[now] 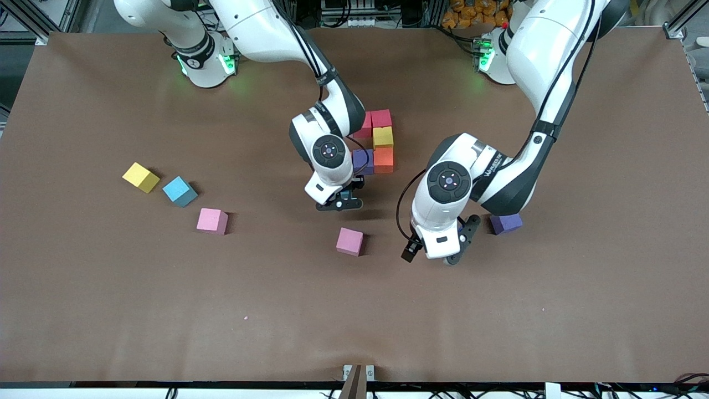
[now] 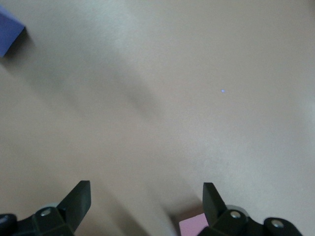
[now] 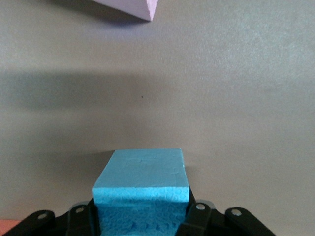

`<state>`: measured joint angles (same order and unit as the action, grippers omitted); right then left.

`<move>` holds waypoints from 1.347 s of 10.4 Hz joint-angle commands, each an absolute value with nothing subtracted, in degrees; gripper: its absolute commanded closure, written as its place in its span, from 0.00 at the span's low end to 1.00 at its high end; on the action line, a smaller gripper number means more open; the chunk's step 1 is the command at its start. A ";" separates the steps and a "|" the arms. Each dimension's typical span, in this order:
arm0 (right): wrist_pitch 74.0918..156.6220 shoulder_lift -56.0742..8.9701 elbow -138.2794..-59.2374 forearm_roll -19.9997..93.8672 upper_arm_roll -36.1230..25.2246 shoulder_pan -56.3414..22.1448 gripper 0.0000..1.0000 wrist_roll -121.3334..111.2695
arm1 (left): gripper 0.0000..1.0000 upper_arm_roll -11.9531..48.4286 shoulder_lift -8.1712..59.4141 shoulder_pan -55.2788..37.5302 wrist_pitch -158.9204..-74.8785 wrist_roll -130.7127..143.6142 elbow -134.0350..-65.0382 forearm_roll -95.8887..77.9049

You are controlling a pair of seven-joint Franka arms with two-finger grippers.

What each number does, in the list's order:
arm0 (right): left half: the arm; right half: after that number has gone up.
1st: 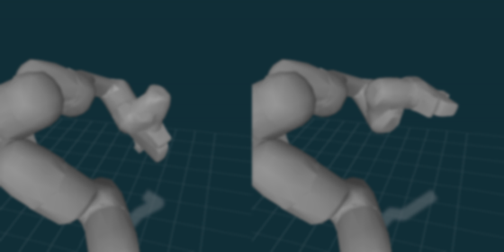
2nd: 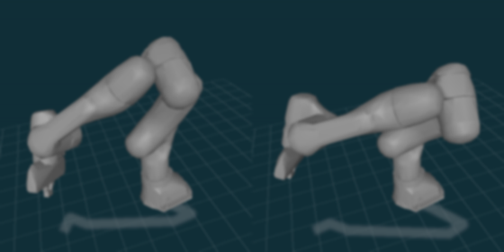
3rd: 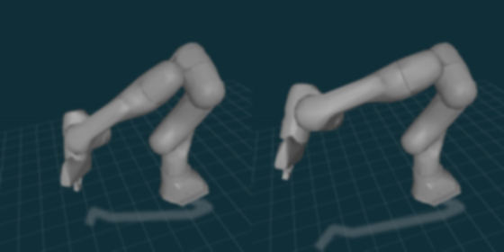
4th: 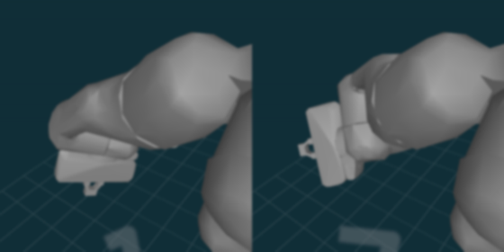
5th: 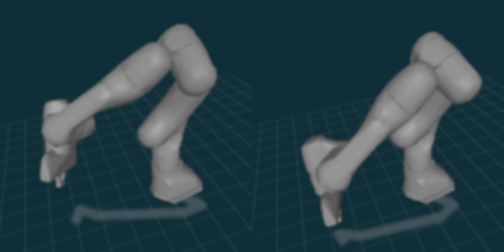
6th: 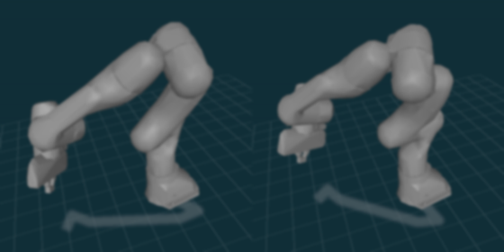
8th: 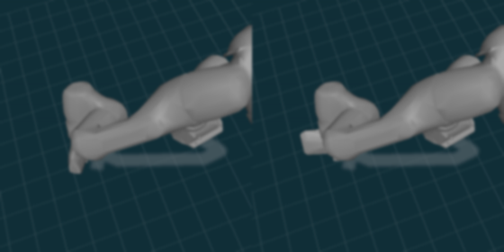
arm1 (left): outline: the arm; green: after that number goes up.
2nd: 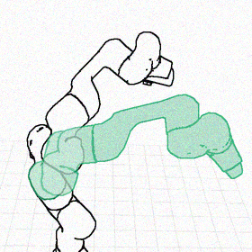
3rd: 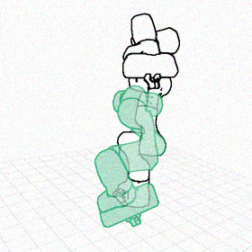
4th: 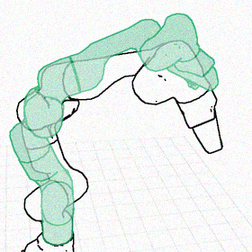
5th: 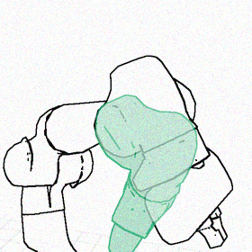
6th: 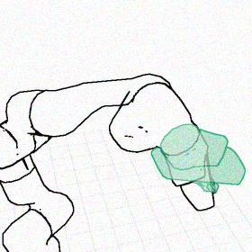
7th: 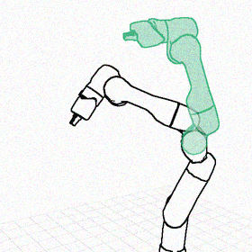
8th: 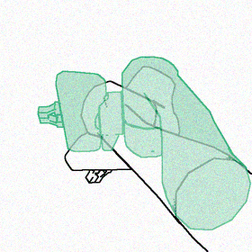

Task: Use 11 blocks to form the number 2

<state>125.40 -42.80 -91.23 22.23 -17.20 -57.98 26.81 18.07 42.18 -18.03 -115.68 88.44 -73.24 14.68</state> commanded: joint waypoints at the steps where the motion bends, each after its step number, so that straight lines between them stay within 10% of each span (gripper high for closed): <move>1: 125.42 -40.96 -94.75 22.59 -17.75 -59.68 0.71 27.95 | 0.00 18.19 42.01 -17.84 -115.23 78.27 -72.51 13.80; 7: 125.51 -40.96 -94.92 22.41 -18.01 -60.38 0.66 28.92 | 0.00 18.19 40.87 -17.49 -114.52 66.10 -72.69 13.97; 8: 125.42 -40.96 -94.92 22.41 -18.10 -60.47 0.47 28.83 | 0.00 18.28 40.78 -16.45 -114.52 64.44 -72.77 14.06; 9: 125.51 -40.96 -94.92 22.41 -18.19 -60.47 0.00 28.83 | 0.00 18.63 40.43 -15.74 -114.52 62.60 -72.77 13.98; 14: 124.37 -36.84 -94.31 22.41 -19.16 -60.47 0.00 28.83 | 0.00 18.63 40.96 -16.43 -114.61 58.03 -72.77 14.15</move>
<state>125.49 -40.90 -92.68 22.24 -18.28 -59.80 27.85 18.40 41.60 -16.44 -115.32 60.93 -72.29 14.67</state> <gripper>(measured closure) 0.000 0.000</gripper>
